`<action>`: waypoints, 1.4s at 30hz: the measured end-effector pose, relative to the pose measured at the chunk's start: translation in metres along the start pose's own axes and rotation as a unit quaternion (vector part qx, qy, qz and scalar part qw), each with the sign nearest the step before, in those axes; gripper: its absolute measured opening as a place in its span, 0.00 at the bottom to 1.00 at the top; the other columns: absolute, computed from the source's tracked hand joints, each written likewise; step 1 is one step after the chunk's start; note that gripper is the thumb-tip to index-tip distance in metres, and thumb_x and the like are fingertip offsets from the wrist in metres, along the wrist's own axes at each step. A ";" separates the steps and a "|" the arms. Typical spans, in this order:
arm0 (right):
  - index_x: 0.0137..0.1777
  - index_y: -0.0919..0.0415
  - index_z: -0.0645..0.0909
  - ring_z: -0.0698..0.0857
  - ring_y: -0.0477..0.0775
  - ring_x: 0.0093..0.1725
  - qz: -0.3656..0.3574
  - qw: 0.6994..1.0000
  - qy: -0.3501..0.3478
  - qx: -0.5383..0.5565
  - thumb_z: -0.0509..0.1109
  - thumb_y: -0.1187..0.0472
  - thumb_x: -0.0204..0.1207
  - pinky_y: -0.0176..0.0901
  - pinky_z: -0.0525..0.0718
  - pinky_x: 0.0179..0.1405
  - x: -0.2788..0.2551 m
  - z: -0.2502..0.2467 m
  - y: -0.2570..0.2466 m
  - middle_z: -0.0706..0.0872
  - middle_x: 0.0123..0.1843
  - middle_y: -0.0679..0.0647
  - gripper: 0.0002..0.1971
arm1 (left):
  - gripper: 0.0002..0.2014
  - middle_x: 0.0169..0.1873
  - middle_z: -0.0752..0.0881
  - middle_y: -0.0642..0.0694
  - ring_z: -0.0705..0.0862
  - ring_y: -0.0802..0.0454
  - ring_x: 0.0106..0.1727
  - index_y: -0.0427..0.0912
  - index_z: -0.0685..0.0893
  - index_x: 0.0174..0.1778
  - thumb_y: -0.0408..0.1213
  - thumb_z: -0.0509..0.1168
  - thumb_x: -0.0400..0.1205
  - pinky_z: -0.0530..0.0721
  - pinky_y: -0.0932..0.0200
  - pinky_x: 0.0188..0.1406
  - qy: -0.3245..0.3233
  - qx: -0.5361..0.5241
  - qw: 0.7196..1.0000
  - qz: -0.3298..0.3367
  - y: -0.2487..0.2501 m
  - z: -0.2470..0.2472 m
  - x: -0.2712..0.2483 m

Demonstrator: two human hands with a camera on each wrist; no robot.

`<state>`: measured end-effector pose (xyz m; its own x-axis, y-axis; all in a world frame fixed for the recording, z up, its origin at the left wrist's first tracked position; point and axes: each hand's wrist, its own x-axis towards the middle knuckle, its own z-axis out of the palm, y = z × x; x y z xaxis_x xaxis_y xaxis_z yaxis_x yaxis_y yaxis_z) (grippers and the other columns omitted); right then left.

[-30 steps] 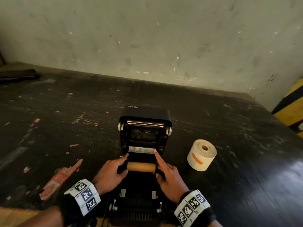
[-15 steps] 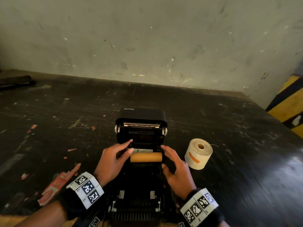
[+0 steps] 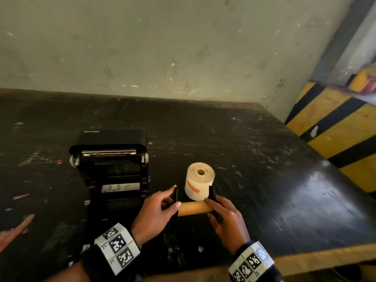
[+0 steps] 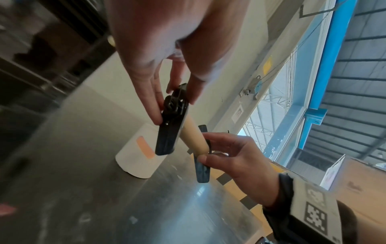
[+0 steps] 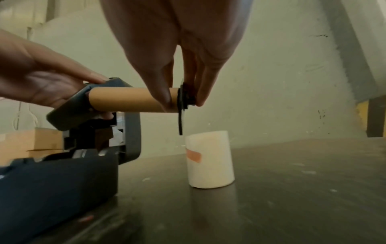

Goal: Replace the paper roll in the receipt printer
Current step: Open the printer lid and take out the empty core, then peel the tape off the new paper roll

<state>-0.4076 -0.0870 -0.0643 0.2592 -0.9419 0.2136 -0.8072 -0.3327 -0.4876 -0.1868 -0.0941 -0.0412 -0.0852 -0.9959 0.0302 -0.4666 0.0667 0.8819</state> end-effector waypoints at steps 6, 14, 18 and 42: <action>0.71 0.45 0.72 0.77 0.45 0.64 0.022 0.998 -0.062 -0.017 0.67 0.58 0.77 0.35 0.75 0.62 -0.011 -0.014 0.080 0.74 0.69 0.47 0.22 | 0.25 0.54 0.85 0.52 0.81 0.58 0.59 0.44 0.73 0.72 0.40 0.68 0.79 0.76 0.63 0.63 -0.033 0.015 0.998 -0.052 0.022 0.073 0.023; 0.68 0.52 0.77 0.81 0.48 0.57 0.004 0.993 -0.118 -0.008 0.68 0.57 0.76 0.39 0.80 0.60 -0.008 -0.022 0.146 0.79 0.62 0.47 0.19 | 0.22 0.50 0.86 0.48 0.84 0.52 0.56 0.45 0.78 0.68 0.39 0.69 0.78 0.80 0.53 0.64 0.061 0.037 0.989 -0.128 0.013 0.116 0.023; 0.66 0.55 0.79 0.83 0.51 0.56 0.013 0.993 -0.114 0.004 0.71 0.58 0.73 0.42 0.82 0.59 0.001 -0.018 0.160 0.82 0.61 0.50 0.20 | 0.23 0.62 0.80 0.42 0.79 0.42 0.64 0.49 0.73 0.71 0.46 0.65 0.80 0.80 0.46 0.63 0.054 0.218 0.957 -0.185 -0.015 0.115 0.033; 0.69 0.52 0.75 0.79 0.45 0.61 -0.058 0.979 -0.194 -0.017 0.66 0.58 0.77 0.37 0.77 0.62 0.039 -0.017 0.155 0.75 0.67 0.47 0.20 | 0.19 0.58 0.78 0.51 0.74 0.54 0.62 0.55 0.77 0.65 0.48 0.67 0.78 0.74 0.54 0.65 -0.107 0.344 0.932 -0.030 -0.003 0.117 0.045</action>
<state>-0.5319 -0.1750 -0.1171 0.5268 -0.8467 -0.0751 -0.7756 -0.4426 -0.4500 -0.2922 -0.1319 -0.0974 -0.1791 -0.9693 -0.1687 -0.9244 0.1070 0.3661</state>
